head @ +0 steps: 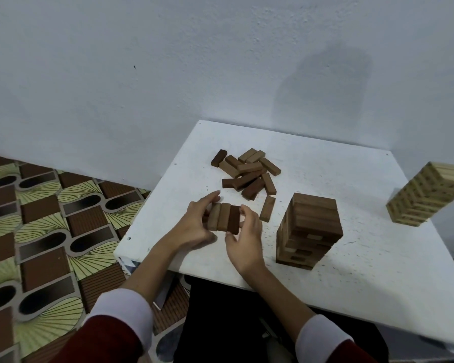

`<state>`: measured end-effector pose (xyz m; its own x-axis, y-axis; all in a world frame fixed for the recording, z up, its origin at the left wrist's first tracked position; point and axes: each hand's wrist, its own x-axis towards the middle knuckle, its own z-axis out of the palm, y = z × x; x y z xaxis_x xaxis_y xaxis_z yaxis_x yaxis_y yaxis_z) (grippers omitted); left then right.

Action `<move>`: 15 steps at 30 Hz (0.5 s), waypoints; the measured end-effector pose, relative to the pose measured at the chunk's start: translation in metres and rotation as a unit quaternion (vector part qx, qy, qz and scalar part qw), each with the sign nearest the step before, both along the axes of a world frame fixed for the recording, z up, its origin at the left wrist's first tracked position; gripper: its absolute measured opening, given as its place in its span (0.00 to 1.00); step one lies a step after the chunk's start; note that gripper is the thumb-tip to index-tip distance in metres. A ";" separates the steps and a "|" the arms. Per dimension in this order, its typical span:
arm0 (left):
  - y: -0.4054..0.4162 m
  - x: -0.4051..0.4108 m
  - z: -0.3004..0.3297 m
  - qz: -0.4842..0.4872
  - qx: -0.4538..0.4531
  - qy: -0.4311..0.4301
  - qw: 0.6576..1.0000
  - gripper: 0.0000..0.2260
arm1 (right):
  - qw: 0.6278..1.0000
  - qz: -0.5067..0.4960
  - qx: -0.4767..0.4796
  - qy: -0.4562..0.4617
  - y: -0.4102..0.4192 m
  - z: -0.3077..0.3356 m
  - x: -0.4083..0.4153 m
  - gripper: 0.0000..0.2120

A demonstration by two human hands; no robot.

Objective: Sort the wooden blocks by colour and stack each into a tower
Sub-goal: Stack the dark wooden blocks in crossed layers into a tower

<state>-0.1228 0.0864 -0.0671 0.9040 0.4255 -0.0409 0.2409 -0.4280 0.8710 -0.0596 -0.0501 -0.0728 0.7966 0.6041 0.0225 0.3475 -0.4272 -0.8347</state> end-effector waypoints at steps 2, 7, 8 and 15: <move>0.005 0.001 0.000 -0.027 0.017 0.012 0.999 0.42 | 0.999 0.032 -0.024 0.007 -0.001 -0.001 0.004 0.37; 0.013 0.002 -0.001 -0.055 -0.003 0.026 0.998 0.42 | 0.998 0.046 -0.032 0.011 0.000 -0.004 0.008 0.43; 0.013 0.002 -0.002 -0.058 -0.001 0.028 0.998 0.42 | 0.999 0.045 -0.029 0.008 0.000 -0.005 0.008 0.43; 0.017 0.004 0.001 -0.083 -0.021 0.034 0.996 0.44 | 0.997 0.064 -0.030 -0.010 0.002 -0.003 0.011 0.42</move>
